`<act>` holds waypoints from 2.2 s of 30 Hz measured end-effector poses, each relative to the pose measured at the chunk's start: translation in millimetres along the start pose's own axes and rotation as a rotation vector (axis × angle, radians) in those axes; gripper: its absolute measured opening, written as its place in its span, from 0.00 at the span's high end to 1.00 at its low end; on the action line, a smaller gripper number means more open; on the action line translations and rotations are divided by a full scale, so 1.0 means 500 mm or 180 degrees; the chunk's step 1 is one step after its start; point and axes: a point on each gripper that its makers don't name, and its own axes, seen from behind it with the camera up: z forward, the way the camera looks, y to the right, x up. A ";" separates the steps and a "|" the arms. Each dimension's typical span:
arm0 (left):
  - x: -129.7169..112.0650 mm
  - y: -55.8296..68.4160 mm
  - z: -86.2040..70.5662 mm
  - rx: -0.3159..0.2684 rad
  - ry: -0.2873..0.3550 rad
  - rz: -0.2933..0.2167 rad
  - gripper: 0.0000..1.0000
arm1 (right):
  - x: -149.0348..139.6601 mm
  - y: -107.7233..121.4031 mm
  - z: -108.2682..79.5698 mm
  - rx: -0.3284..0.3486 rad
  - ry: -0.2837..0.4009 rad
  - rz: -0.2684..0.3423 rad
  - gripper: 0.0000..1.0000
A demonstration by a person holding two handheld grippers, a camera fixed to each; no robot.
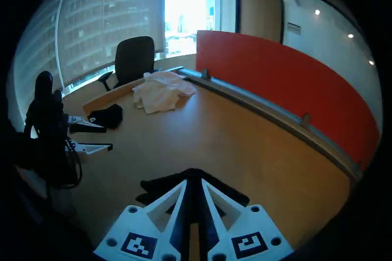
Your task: Fold towel
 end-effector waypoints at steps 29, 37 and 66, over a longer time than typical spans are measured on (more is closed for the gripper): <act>0.012 0.012 0.014 -0.0040 -0.0018 0.0081 0.06 | 0.001 0.186 -0.130 -0.0319 0.0017 0.0216 0.94; 0.016 0.015 0.020 -0.0033 -0.0029 0.0090 0.06 | -0.019 0.263 -0.183 -0.0414 -0.0033 0.0272 0.94; 0.022 0.016 0.021 0.0042 -0.0050 0.0073 0.06 | -0.121 0.540 -0.370 -0.0917 -0.0282 0.0519 0.94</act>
